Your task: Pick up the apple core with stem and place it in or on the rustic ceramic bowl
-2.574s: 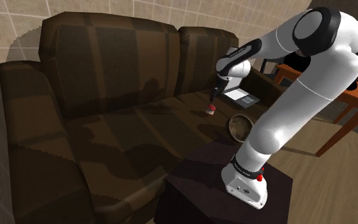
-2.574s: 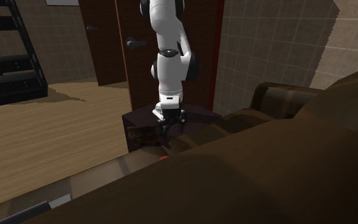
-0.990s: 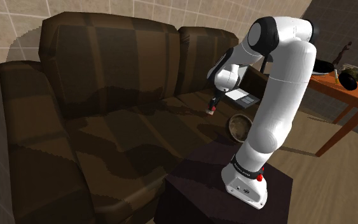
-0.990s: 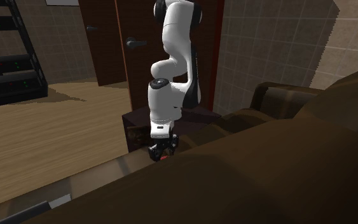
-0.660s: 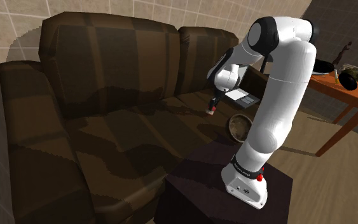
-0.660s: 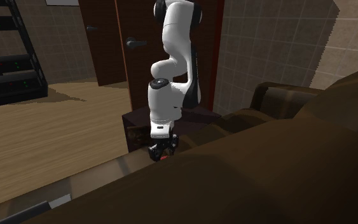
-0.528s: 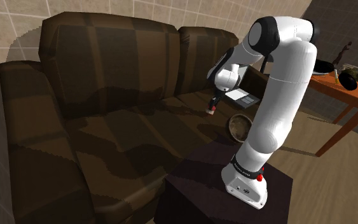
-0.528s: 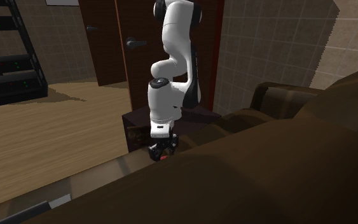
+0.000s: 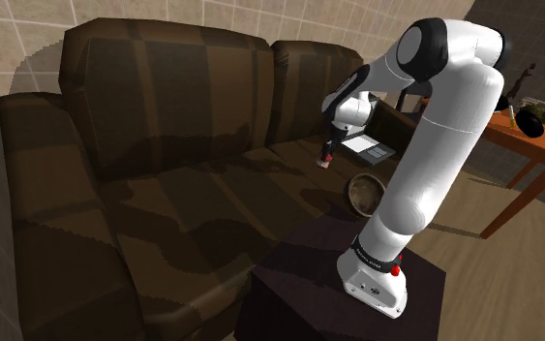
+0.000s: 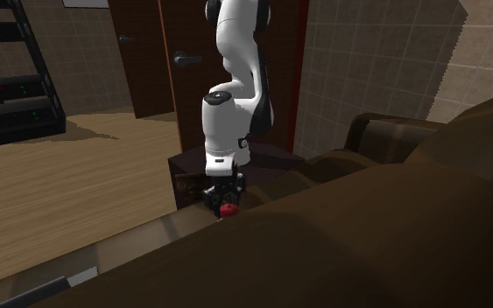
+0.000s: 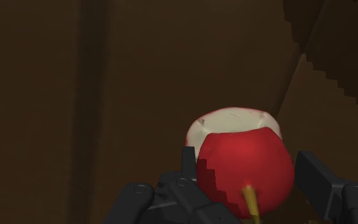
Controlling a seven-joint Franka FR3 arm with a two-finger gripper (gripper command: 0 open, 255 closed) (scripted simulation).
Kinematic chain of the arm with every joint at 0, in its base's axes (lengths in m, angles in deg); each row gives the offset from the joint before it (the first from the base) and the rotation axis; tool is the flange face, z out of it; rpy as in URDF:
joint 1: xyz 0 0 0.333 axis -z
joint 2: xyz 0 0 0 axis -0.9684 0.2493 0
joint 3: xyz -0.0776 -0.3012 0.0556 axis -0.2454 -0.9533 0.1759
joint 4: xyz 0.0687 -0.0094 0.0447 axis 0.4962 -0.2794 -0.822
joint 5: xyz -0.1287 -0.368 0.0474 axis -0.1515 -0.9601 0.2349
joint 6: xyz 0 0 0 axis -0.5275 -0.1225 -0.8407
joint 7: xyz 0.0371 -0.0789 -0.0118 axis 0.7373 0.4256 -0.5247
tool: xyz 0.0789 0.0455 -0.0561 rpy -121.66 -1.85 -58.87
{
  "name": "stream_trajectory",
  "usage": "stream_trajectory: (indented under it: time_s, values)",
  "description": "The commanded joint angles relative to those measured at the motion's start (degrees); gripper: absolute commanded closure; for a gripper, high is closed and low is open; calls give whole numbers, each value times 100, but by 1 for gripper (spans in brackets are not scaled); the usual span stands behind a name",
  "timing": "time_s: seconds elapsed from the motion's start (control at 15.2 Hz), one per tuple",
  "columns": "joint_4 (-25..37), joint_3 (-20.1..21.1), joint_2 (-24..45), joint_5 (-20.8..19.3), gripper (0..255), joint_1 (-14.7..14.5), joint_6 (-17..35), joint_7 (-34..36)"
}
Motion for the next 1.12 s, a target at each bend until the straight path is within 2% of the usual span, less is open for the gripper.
stream_trajectory:
  time_s: [0.0, 0.53, 1.06]
  values:
    - [35, -59, -157, -223, 255, -49, -139, 173]
    - [187, -141, -812, -1009, 255, -96, -736, 750]
    - [436, -48, -1351, -1516, 255, -42, -1383, 1136]
